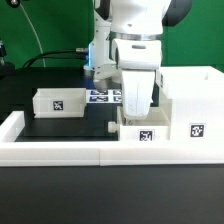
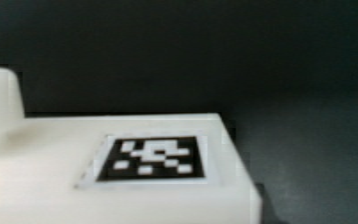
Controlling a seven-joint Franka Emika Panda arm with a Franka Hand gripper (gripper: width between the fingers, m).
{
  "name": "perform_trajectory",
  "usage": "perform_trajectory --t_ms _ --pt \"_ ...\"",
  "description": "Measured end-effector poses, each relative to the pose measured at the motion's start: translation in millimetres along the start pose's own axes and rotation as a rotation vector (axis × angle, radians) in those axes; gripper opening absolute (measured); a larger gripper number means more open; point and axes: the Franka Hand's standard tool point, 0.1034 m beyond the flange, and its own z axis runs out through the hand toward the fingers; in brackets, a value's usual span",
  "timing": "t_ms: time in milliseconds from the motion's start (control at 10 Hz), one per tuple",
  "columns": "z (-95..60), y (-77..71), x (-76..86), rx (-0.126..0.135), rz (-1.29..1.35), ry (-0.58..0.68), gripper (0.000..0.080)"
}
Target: Assemble drawer
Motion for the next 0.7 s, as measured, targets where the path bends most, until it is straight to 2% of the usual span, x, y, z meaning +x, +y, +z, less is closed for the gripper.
perform_trajectory --t_ms 700 --pt "0.7 1.5 9.7 0.01 0.011 -0.005 0.0042"
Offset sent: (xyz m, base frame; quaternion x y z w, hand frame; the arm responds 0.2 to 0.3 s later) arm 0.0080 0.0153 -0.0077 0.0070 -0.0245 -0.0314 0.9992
